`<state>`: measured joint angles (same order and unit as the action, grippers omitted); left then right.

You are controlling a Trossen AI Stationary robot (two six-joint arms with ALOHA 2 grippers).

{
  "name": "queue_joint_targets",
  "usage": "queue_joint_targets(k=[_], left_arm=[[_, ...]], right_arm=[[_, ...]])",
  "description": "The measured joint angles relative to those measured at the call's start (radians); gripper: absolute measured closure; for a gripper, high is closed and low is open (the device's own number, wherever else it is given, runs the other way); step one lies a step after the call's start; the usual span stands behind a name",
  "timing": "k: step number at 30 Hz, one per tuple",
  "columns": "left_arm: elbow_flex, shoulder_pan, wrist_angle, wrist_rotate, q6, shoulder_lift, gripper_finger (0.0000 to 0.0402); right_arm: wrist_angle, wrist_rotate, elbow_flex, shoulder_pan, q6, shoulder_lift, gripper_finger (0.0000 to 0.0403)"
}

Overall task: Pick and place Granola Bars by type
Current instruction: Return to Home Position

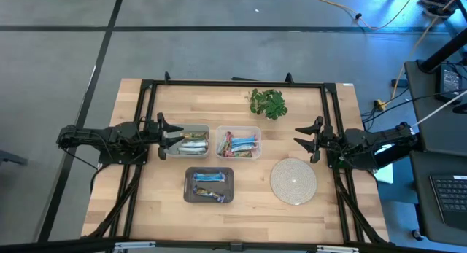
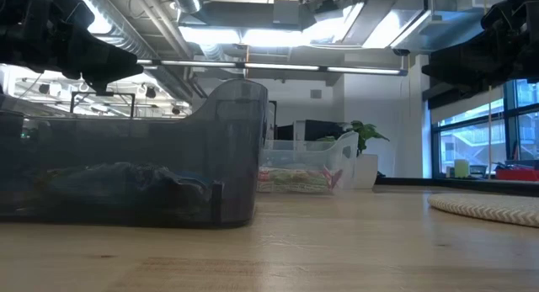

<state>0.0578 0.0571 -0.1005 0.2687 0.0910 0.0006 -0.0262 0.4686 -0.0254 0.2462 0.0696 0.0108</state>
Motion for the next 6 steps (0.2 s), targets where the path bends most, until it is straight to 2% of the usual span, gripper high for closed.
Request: queue_joint_targets(k=[6], left_arm=[[0.0,0.0,0.0,0.0,0.0,0.0,0.0238]], right_arm=[[0.0,0.0,0.0,0.0,0.0,0.0,0.0205]])
